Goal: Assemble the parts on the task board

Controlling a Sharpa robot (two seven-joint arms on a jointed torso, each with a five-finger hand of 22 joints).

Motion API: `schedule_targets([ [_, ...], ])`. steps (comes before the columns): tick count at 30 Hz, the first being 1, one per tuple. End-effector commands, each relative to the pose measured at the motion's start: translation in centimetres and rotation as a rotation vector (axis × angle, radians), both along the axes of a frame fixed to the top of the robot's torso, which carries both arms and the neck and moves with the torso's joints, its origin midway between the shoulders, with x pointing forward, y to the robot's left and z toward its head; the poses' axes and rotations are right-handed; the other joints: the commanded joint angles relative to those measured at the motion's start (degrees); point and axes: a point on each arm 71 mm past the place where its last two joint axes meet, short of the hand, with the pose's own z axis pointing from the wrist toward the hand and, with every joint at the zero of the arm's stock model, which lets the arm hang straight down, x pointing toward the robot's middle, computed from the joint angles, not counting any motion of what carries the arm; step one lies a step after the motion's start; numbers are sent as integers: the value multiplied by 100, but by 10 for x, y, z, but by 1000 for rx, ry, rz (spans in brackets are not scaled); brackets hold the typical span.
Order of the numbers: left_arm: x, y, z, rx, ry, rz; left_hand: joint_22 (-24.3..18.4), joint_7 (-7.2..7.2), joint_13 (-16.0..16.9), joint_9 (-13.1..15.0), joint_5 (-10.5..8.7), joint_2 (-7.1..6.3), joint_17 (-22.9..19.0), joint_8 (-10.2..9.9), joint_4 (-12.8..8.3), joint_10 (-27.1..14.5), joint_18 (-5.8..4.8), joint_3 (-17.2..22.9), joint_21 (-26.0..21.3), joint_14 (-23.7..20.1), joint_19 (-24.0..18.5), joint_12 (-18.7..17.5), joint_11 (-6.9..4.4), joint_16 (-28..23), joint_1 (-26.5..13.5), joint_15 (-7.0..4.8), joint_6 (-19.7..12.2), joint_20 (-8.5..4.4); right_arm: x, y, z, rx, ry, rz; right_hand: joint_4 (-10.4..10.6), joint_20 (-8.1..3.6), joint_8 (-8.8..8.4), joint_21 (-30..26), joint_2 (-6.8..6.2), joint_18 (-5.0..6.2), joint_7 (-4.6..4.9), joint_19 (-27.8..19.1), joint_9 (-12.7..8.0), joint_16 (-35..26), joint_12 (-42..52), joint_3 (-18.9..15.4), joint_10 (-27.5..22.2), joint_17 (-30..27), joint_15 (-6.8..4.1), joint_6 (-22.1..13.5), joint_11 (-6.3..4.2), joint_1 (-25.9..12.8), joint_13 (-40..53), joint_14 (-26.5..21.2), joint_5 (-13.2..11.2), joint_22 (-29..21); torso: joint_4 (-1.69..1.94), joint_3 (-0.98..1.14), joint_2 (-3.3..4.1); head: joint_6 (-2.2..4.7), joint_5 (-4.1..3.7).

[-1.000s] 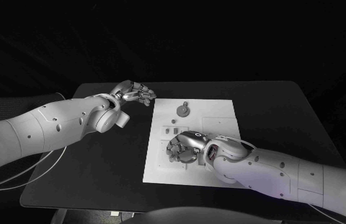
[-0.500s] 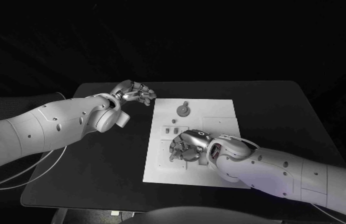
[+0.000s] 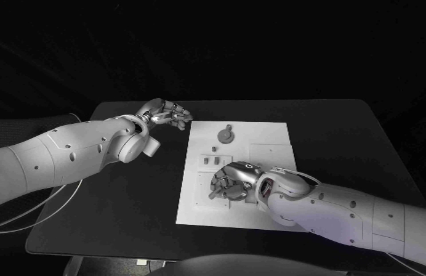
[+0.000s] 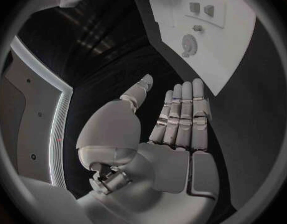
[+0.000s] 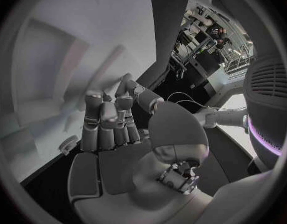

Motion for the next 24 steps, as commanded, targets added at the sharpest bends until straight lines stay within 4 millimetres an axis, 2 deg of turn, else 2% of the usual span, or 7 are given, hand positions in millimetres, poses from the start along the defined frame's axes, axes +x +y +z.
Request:
schedule_targets([
  [1,0,-2,1,-6,-3,-15,5,-9,-9,-1,-32,16,11,-32,-4,-20,83,-41,-33,1,-3,-24,4,-26,48,47,-35,34,-3,3,-1,-9,10,22,5,-29,3,33,53,91,235,-8,-6,-9,-33,23,18,9,-50,270,-18,-22,8,-6,25,82,1,-1,1,1,-3],
  [15,0,-2,1,-6,-3,-14,6,-8,-9,-1,-32,15,14,-32,-5,-21,84,-41,-34,1,-3,-25,5,-29,49,47,-38,34,-4,2,1,-3,3,17,3,-29,1,34,48,91,235,-9,-6,-10,-34,21,17,10,-50,267,-18,-22,10,-7,19,83,-1,-2,0,17,-8],
  [24,0,-2,1,-6,-3,-14,7,-7,-9,0,-32,14,16,-33,-5,-21,84,-41,-34,1,-3,-26,5,-30,50,47,-39,34,-4,4,1,-12,2,19,-3,-30,-8,33,-11,91,239,-17,-7,-14,-41,13,8,10,-50,250,-14,-12,11,-17,3,84,1,-2,0,16,-11],
])
